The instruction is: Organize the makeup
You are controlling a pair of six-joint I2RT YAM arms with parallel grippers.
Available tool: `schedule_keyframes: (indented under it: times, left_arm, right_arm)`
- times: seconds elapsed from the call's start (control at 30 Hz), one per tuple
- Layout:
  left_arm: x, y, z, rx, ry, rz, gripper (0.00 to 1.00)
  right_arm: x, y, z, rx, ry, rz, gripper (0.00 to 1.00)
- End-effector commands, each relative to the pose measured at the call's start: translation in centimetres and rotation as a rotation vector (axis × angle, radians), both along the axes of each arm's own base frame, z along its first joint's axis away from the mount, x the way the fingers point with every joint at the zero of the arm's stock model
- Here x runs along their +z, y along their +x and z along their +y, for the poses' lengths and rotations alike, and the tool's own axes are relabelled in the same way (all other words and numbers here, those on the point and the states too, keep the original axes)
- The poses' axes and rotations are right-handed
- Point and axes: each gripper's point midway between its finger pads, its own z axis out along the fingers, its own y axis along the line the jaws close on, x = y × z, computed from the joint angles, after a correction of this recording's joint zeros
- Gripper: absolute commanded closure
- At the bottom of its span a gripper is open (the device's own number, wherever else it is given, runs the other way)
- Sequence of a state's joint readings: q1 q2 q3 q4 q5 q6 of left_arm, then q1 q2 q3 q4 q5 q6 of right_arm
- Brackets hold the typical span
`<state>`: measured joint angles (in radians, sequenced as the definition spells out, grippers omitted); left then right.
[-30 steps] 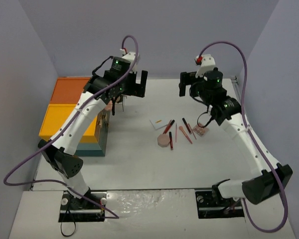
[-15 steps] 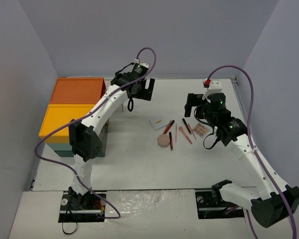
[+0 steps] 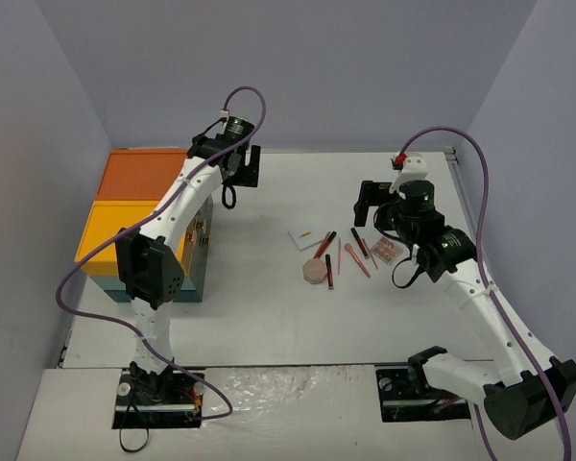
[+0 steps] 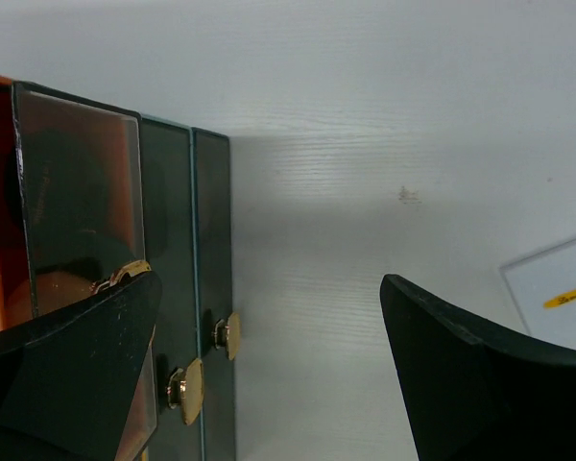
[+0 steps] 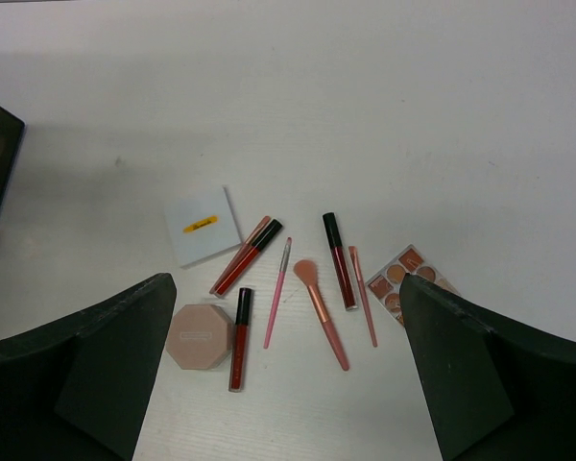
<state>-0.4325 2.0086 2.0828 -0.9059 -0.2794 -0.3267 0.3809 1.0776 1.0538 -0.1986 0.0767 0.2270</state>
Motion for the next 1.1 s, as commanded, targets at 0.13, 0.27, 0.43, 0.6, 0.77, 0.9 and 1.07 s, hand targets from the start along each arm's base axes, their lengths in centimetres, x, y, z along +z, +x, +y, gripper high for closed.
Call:
schedule_keyframes:
  times: [0.13, 0.27, 0.43, 0.6, 0.77, 0.9, 1.07]
  left_arm:
    - [4.5, -0.6, 4.1, 0.072, -0.006, -0.097, 0.03]
    - [6.7, -0.8, 3.3, 0.010, -0.039, -0.145, 0.03]
    - [10.4, -2.6, 1.5, -0.098, -0.118, -0.192, 0.03]
    - [12.2, -7.3, 1.4, -0.128, -0.098, -0.166, 0.03]
    - [10.9, -12.5, 1.6, -0.114, -0.019, -0.097, 0.03]
    - [9.2, -15.4, 1.2, -0.077, -0.015, -0.049, 0.03]
    - [6.7, -16.7, 1.8, -0.013, 0.038, -0.050, 0.03]
  right_arm:
    - [0.6, 0.3, 0.7, 0.019, 0.033, -0.030, 0.00]
    - [0.8, 0.1, 0.9, 0.035, 0.041, -0.033, 0.00]
    - [1.1, 0.1, 1.3, 0.052, 0.051, -0.037, 0.00]
    - [1.0, 0.0, 1.3, 0.051, 0.053, -0.031, 0.00]
    - [0.3, 0.0, 1.2, 0.042, 0.051, -0.016, 0.00]
    - [-0.5, 0.1, 1.2, 0.042, 0.045, 0.003, 0.00]
    - [-1.6, 0.0, 1.1, 0.039, 0.033, 0.030, 0.00]
